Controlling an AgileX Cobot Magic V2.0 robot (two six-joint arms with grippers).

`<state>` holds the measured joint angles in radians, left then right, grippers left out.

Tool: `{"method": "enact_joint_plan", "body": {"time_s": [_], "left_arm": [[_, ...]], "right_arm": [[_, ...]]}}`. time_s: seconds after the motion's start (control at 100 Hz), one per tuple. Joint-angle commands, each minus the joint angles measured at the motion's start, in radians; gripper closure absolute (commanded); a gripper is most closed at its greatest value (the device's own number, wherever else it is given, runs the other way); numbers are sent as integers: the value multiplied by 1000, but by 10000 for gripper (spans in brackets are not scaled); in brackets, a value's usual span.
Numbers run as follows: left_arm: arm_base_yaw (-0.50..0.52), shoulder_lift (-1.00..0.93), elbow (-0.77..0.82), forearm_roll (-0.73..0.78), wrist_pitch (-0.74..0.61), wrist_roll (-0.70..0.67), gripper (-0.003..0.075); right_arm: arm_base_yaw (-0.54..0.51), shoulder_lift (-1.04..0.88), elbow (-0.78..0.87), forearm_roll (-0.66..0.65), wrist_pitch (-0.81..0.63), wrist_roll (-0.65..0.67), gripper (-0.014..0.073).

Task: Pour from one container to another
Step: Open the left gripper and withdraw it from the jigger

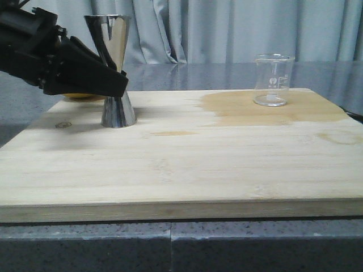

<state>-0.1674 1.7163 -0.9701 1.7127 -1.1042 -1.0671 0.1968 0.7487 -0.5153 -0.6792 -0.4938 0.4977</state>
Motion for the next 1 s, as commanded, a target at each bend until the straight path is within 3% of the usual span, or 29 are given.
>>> {"method": "enact_joint_plan", "body": {"time_s": [0.0,0.63,0.99], "left_arm": [[22,-49,-22,-29,-67,-33,348],[118,-51,-22,3,-164,-101,348],[201,-185,-22,3,-186,-134,348]], "right_arm": [[-1,-8,-23,14,-58,2,92],[-1,-8,-23,14,-35,2,92],[-1,-3,-26,14,49,2,92]]}}
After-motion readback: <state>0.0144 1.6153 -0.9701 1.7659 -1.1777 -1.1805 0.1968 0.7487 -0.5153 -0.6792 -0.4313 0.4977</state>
